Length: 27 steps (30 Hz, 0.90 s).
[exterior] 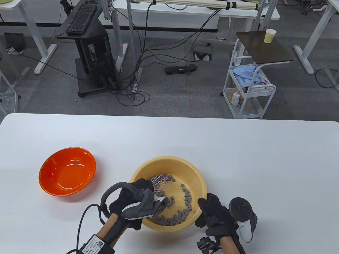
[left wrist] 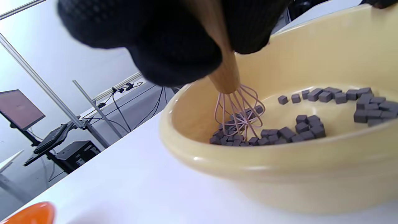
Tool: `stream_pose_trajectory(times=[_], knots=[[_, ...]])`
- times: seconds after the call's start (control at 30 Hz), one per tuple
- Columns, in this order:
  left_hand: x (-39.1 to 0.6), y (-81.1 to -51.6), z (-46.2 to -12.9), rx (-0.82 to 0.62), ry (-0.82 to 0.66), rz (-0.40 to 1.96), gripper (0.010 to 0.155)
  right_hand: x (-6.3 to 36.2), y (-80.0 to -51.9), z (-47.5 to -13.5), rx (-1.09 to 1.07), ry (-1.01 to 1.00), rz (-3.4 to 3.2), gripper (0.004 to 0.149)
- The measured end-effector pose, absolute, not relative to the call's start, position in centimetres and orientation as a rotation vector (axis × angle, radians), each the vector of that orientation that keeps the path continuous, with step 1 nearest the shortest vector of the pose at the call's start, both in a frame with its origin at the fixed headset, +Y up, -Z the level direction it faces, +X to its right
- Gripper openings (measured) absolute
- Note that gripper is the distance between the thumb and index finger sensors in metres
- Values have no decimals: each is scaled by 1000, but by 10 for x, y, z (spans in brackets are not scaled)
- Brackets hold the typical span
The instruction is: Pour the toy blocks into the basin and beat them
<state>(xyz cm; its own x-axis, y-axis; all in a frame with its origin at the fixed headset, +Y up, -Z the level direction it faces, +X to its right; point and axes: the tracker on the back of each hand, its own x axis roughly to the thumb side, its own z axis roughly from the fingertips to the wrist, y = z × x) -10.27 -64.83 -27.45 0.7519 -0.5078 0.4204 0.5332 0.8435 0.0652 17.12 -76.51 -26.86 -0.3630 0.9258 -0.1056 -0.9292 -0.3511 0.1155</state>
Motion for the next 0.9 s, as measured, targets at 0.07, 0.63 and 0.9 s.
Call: stream_pose_trajectory(times=[0.07, 0.63, 0.9], knots=[[-107, -643, -270, -78, -436, -591, 45, 171, -765, -269, -25, 185, 1934, 61], [-116, -614, -256, -195, -542, -428, 45, 171, -765, -268, -21, 196, 1926, 64], [-106, -628, -260, -272, -609, -263, 47, 171, -765, -268, -20, 206, 1914, 62]])
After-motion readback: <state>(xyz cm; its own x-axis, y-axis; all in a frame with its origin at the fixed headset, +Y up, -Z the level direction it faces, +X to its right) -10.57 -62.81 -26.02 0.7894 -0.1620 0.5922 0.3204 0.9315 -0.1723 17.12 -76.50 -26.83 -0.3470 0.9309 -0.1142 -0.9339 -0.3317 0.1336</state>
